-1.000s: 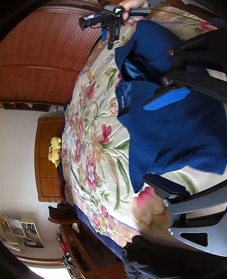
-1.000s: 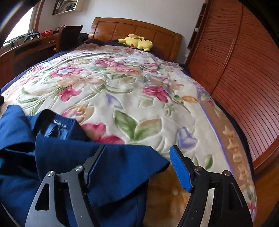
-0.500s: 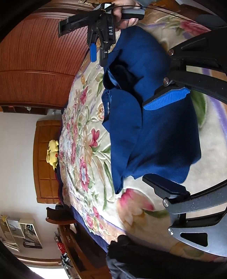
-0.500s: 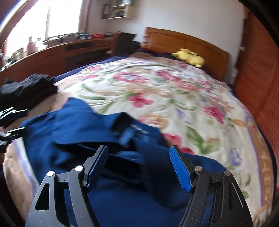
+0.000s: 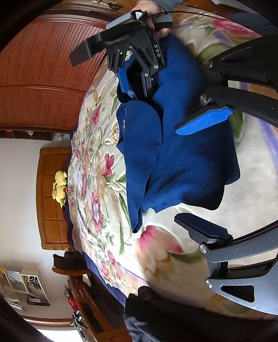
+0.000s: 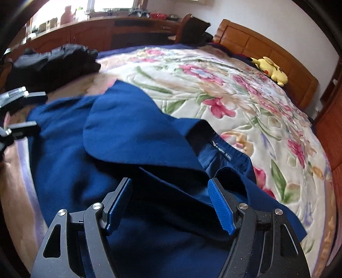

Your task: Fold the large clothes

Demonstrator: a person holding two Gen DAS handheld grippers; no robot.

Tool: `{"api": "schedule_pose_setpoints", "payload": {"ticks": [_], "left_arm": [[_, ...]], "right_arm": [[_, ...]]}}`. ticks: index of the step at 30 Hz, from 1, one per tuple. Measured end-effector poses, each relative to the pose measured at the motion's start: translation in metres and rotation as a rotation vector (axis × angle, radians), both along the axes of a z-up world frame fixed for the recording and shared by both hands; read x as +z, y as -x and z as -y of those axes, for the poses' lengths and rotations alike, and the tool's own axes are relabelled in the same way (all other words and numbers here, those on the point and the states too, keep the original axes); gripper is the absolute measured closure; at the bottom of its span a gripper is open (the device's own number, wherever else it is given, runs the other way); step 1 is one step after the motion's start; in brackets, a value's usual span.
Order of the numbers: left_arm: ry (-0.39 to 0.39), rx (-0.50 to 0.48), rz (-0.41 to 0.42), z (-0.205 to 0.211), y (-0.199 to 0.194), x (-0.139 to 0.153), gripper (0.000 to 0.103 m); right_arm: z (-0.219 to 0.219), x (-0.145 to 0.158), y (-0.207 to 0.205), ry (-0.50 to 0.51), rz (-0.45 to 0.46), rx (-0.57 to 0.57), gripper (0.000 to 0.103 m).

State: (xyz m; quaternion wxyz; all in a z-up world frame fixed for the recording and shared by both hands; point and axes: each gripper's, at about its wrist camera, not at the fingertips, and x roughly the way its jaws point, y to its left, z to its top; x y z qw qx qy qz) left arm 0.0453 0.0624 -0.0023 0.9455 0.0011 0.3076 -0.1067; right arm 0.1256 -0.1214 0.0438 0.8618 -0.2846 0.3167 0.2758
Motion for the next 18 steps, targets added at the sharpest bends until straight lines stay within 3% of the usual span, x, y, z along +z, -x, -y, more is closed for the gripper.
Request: {"api": "schedule_pose_setpoints", "payload": {"ticks": [2, 3, 4, 5, 12, 18], "left_arm": [[-0.003, 0.0, 0.0, 0.001, 0.0, 0.0, 0.027], [-0.003, -0.001, 0.001, 0.0, 0.0, 0.0, 0.027], [-0.005, -0.001, 0.002, 0.0, 0.0, 0.0, 0.027], [-0.005, -0.002, 0.001, 0.0, 0.0, 0.0, 0.027], [-0.011, -0.008, -0.019, 0.004, -0.004, -0.005, 0.027], [-0.006, -0.005, -0.038, 0.003, -0.007, -0.009, 0.027]], "right_arm": [[-0.005, 0.002, -0.004, 0.036, 0.01, 0.006, 0.064], [-0.005, 0.004, -0.005, 0.034, 0.017, 0.018, 0.073], [-0.007, 0.006, -0.008, 0.023, 0.023, 0.028, 0.092], [-0.009, 0.008, -0.012, 0.022, 0.032, 0.018, 0.096], [-0.011, 0.035, -0.044, -0.077, 0.107, -0.083, 0.099], [-0.029, 0.045, -0.091, -0.076, 0.168, -0.203, 0.099]]}}
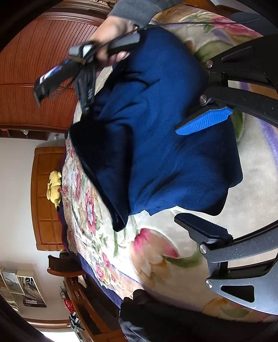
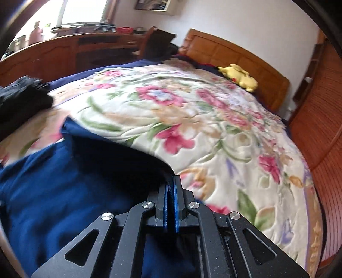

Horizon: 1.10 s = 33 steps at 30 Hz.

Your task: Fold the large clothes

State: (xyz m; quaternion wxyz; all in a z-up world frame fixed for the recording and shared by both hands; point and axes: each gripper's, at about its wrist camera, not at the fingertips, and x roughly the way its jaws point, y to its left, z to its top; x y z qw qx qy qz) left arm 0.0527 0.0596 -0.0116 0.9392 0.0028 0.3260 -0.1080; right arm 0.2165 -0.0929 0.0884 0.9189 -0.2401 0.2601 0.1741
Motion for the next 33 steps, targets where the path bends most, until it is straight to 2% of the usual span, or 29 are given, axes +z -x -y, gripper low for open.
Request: {"api": "schedule_pose_setpoints", "payload": {"ticks": [7, 9, 11, 13, 16, 21, 24, 27, 33], "left_arm": [[-0.004, -0.004, -0.019, 0.0, -0.003, -0.004, 0.026], [-0.005, -0.003, -0.024, 0.0, -0.004, -0.005, 0.026], [-0.009, -0.003, -0.028, -0.001, -0.005, -0.006, 0.026], [-0.014, -0.001, -0.03, 0.0, -0.005, -0.006, 0.026], [-0.017, 0.0, -0.029, 0.001, -0.004, -0.006, 0.026], [-0.014, -0.002, -0.031, 0.0, -0.003, -0.007, 0.026], [-0.014, -0.002, -0.032, 0.0, -0.003, -0.006, 0.026], [-0.017, -0.001, -0.031, 0.0, -0.003, -0.006, 0.026], [-0.025, 0.003, -0.031, 0.001, -0.002, -0.007, 0.026]], "right_arm": [[-0.026, -0.021, -0.03, 0.041, 0.037, -0.123, 0.098], [-0.027, -0.022, -0.034, 0.033, 0.033, -0.158, 0.084], [-0.019, -0.014, -0.033, -0.011, 0.012, -0.168, 0.053], [-0.008, -0.003, -0.033, -0.081, -0.009, -0.168, 0.039], [0.012, 0.013, -0.024, -0.184, -0.044, -0.108, 0.037], [0.051, 0.023, 0.007, -0.174, 0.02, -0.103, 0.037], [0.076, 0.007, 0.026, -0.115, -0.019, -0.134, 0.037], [0.088, -0.016, 0.044, -0.057, -0.085, -0.117, 0.037], [0.083, -0.049, 0.078, 0.004, -0.189, -0.014, 0.037]]}}
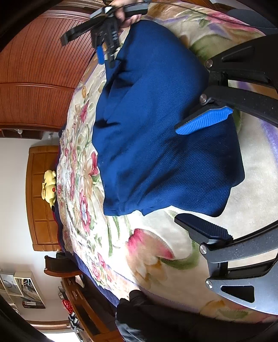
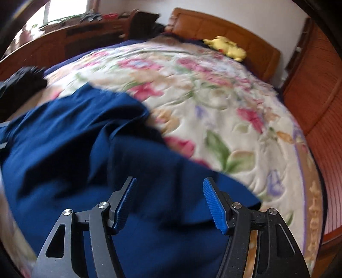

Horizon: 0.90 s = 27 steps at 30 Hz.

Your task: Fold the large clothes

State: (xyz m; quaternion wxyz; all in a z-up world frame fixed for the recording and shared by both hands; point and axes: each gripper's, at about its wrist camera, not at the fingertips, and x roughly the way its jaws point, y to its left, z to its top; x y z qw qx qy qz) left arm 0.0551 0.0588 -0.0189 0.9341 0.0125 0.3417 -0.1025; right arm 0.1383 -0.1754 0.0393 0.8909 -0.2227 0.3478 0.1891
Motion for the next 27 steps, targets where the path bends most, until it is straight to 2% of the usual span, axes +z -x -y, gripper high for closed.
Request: {"api": "schedule_pose_setpoints", "payload": {"ticks": [3, 8, 9, 11, 12, 13, 19, 22, 24, 26, 27], "left_arm": [[-0.003, 0.001, 0.002, 0.0, 0.001, -0.001, 0.026], [-0.002, 0.001, 0.001, 0.001, 0.001, 0.0, 0.026], [-0.001, 0.0, 0.001, 0.0, 0.001, -0.001, 0.026], [-0.002, 0.001, 0.001, 0.001, 0.0, -0.001, 0.026], [-0.002, 0.001, 0.001, 0.001, 0.001, -0.001, 0.026], [-0.004, 0.001, 0.001, 0.001, 0.001, -0.001, 0.026], [-0.014, -0.003, -0.003, 0.005, 0.0, -0.001, 0.026], [-0.012, -0.005, -0.005, 0.005, 0.0, -0.001, 0.026], [-0.01, -0.005, -0.008, 0.006, -0.001, -0.001, 0.026], [-0.016, -0.007, -0.008, 0.007, -0.002, -0.001, 0.026], [-0.019, -0.008, -0.008, 0.007, -0.002, -0.001, 0.026]], "right_arm": [[-0.003, -0.006, 0.009, -0.02, -0.032, 0.059, 0.037], [-0.014, -0.018, -0.003, 0.076, -0.048, 0.068, 0.039], [-0.014, -0.016, -0.009, 0.097, -0.047, 0.061, 0.045], [-0.019, -0.014, -0.017, 0.114, -0.025, 0.05, 0.085], [-0.022, -0.01, -0.021, 0.115, -0.01, 0.044, 0.094], [-0.023, -0.005, -0.029, 0.109, 0.001, 0.03, 0.1], [-0.039, 0.018, -0.078, 0.112, 0.155, -0.135, 0.101], [-0.05, 0.029, -0.102, 0.084, 0.239, -0.264, 0.1], [-0.058, 0.033, -0.11, 0.047, 0.249, -0.282, 0.085], [-0.067, 0.034, -0.107, 0.032, 0.277, -0.271, 0.056], [-0.07, 0.034, -0.104, 0.027, 0.286, -0.26, 0.051]]}}
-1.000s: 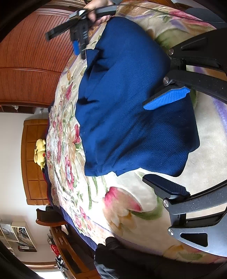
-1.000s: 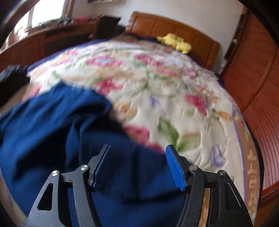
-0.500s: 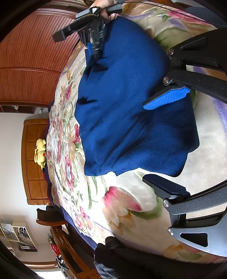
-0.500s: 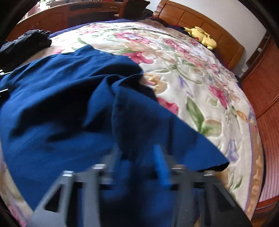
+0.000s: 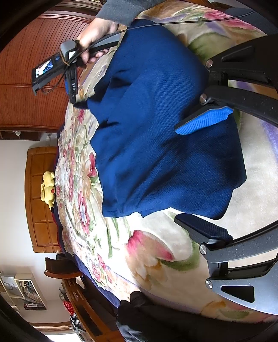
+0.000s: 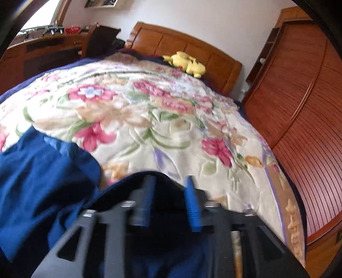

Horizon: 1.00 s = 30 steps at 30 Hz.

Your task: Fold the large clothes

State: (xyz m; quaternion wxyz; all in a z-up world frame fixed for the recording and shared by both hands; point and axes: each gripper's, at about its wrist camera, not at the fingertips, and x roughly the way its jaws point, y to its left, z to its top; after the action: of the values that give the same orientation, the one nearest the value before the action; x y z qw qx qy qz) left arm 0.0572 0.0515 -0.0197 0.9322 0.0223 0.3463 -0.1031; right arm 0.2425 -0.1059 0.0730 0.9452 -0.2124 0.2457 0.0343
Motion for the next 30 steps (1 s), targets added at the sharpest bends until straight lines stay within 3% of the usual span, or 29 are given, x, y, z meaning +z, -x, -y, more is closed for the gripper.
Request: {"api": "schedule_pose_setpoints", "payload": {"ticks": [4, 9, 16, 20, 21, 23, 25, 28, 30], "left_arm": [[-0.008, -0.002, 0.001, 0.002, 0.0, 0.0, 0.026], [-0.007, -0.002, 0.002, 0.001, 0.001, -0.001, 0.026], [-0.012, -0.001, -0.004, 0.002, 0.0, -0.002, 0.026], [-0.017, 0.0, -0.007, 0.003, -0.001, -0.003, 0.025], [-0.02, 0.0, -0.007, 0.004, -0.001, -0.003, 0.025], [-0.021, 0.0, -0.01, 0.004, -0.003, -0.004, 0.025], [-0.023, 0.001, -0.016, 0.004, -0.004, -0.005, 0.025], [-0.033, 0.003, -0.017, 0.006, -0.004, -0.006, 0.025], [-0.032, 0.003, -0.017, 0.006, -0.004, -0.006, 0.025]], "right_arm": [[0.015, -0.009, 0.006, 0.0, -0.033, 0.029, 0.043], [0.064, -0.016, -0.007, 0.03, -0.121, -0.087, 0.042], [0.155, -0.054, -0.043, -0.16, -0.319, -0.246, 0.042], [0.176, -0.068, -0.055, -0.255, -0.376, -0.218, 0.043], [0.174, -0.069, -0.054, -0.263, -0.374, -0.2, 0.048], [0.166, -0.067, -0.055, -0.255, -0.367, -0.132, 0.082], [0.152, -0.065, -0.054, -0.167, -0.343, -0.09, 0.097], [0.146, -0.053, -0.048, -0.104, -0.288, -0.029, 0.1], [0.15, -0.036, -0.042, -0.099, -0.186, -0.029, 0.101]]}}
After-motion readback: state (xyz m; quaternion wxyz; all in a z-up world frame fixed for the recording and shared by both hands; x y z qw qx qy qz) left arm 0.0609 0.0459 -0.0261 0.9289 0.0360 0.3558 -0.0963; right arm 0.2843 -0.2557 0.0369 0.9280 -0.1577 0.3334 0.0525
